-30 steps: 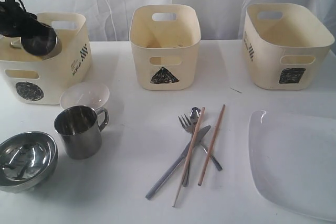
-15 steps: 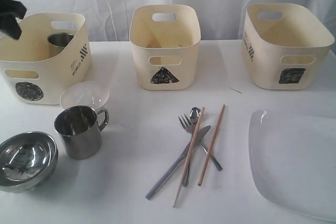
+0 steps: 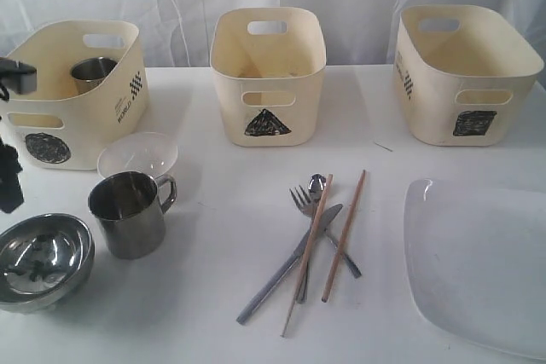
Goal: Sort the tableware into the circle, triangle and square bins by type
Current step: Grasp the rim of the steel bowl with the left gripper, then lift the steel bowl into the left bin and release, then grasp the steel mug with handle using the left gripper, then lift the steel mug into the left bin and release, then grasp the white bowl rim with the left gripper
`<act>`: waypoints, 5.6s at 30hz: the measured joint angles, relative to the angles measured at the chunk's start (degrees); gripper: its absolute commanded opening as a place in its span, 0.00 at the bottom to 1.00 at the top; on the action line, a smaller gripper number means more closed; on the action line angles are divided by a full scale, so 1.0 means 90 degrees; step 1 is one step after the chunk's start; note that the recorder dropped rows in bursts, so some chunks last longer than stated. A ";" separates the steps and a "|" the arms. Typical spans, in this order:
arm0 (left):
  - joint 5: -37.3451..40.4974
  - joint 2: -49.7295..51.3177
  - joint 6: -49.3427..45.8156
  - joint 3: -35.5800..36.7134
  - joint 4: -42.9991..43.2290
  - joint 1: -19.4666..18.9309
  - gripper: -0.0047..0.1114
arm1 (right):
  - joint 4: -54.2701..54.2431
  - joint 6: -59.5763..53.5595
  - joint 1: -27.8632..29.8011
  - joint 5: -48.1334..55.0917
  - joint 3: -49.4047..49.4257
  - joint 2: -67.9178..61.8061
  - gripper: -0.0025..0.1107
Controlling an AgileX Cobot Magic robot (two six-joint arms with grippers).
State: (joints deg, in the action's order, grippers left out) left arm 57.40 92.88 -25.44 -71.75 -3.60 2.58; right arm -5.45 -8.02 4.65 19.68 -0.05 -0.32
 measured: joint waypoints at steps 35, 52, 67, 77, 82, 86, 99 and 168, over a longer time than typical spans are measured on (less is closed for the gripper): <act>-0.7739 -0.1506 0.2017 -0.1099 0.1282 0.0000 0.04 | 0.0000 0.0000 0.0000 0.0000 0.0000 0.0000 0.02; -0.6691 0.1961 0.2100 -0.1037 0.1282 0.0000 0.57 | 0.0000 0.0127 0.0000 0.0000 0.0000 0.0000 0.02; -0.1234 -0.1581 0.2498 -0.1062 -0.0394 0.0000 0.56 | 0.0000 0.0141 0.0000 0.0000 0.0000 0.0000 0.02; -0.1082 -0.1537 0.2291 0.0521 -0.1062 0.0000 0.53 | -0.0023 0.0141 0.0000 0.0000 0.0000 0.0000 0.02; -0.1837 -0.1088 0.1578 0.1397 -0.2152 0.0000 0.53 | -0.0023 0.0141 0.0000 0.0000 0.0000 0.0000 0.02; -0.2007 -0.0564 0.0299 0.1923 -0.3479 0.0000 0.53 | -0.0023 0.0141 0.0000 0.0000 0.0000 0.0000 0.02; -0.3618 0.0541 -0.0697 0.2251 -0.4373 0.0013 0.40 | -0.0023 0.0153 0.0000 0.0000 0.0000 0.0000 0.02; -0.2140 -0.0471 0.1978 0.0584 -0.2727 0.0142 0.74 | -0.0023 0.0153 0.0000 0.0000 0.0000 0.0000 0.02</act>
State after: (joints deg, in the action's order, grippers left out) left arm 38.14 88.64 -7.64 -66.50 -28.15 3.86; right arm -5.66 -6.64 4.65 19.68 -0.05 -0.32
